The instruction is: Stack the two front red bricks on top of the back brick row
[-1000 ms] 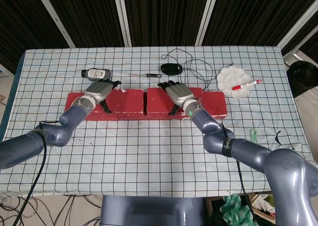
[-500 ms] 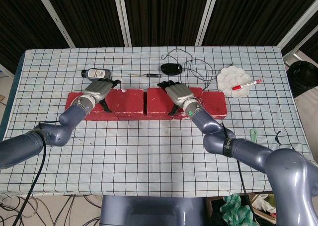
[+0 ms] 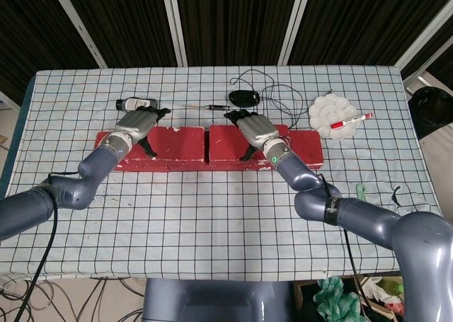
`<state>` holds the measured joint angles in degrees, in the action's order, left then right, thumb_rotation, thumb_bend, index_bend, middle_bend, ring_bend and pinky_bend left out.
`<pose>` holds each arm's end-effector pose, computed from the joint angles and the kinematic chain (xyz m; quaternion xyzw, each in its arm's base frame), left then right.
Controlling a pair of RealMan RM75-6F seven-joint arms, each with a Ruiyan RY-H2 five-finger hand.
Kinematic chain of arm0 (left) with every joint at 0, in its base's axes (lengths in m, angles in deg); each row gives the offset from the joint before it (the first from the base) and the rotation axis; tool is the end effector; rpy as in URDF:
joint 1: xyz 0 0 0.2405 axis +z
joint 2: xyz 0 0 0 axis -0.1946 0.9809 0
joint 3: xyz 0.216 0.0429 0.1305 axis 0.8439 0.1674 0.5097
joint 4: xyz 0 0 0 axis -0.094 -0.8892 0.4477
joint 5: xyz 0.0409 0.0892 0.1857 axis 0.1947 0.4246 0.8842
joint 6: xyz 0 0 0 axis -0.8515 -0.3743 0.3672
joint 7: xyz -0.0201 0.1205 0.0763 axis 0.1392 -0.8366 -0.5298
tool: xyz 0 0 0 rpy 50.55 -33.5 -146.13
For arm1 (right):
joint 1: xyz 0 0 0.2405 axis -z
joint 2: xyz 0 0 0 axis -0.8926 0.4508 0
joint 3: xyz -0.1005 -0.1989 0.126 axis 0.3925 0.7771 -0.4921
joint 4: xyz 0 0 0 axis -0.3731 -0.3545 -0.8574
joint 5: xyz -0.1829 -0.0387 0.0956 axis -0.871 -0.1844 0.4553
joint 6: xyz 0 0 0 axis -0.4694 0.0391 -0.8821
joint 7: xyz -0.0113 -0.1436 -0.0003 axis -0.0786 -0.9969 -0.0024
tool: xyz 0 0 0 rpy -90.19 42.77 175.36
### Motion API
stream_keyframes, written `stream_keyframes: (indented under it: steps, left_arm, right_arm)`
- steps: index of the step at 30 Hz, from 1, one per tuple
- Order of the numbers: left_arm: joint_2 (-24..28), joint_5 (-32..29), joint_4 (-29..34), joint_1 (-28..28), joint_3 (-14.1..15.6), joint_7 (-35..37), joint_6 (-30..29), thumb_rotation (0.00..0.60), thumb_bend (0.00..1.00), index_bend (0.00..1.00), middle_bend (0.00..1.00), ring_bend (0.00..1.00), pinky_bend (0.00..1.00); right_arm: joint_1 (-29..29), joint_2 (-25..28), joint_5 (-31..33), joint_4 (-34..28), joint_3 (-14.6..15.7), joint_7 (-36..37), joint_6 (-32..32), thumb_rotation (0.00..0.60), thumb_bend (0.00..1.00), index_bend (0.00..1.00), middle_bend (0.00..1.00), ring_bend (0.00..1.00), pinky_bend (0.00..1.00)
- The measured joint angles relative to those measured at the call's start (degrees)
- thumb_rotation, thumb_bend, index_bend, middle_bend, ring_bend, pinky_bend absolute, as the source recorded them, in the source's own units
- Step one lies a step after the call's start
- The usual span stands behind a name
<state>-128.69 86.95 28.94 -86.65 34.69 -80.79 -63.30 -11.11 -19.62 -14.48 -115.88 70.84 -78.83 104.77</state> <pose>-0.1055 0.4673 0.0824 -0.7530 -0.4467 -0.2344 0.4226 -0.0374 -0.4682 0.0277 0.7641 -0.4206 0.3257 0.3648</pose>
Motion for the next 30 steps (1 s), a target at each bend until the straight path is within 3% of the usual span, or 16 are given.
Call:
stream_keyframes:
  steps: [9,16,23,30]
  left_arm:
    - [8.75,3.27,11.46,3.47,2.20,-2.62,-7.20,0.600,0.00,0.05,0.11,0.00,0.00]
    - [15.78,7.54,18.87,10.29,5.39,-3.69,-13.05,0.600,0.00,0.07,0.11,0.00,0.00]
    - [17.12,9.39,19.32,15.32,7.57,-3.93,-13.97,0.600,0.00,0.12,0.11,0.00,0.00]
    - [13.75,9.43,14.93,16.91,7.15,-4.80,-11.85,0.600,0.00,0.21,0.11,0.00,0.00]
  right_arm:
    - [5.17,9.23,-4.66,-11.23,-0.89,1.22,6.43,0.600,0.00,0.00,0.02,0.00,0.11]
    - [10.89,15.27,-8.10,-17.11,-0.55,2.24,11.79,0.600,0.00,0.00,0.02,0.00,0.11]
    - [13.76,16.43,-9.23,-17.71,0.33,2.65,12.58,0.600,0.00,0.00,0.02,0.00,0.11]
    - [14.73,15.68,-9.04,-16.49,-0.06,2.44,12.63,0.600,0.00,0.00,0.02,0.00,0.11]
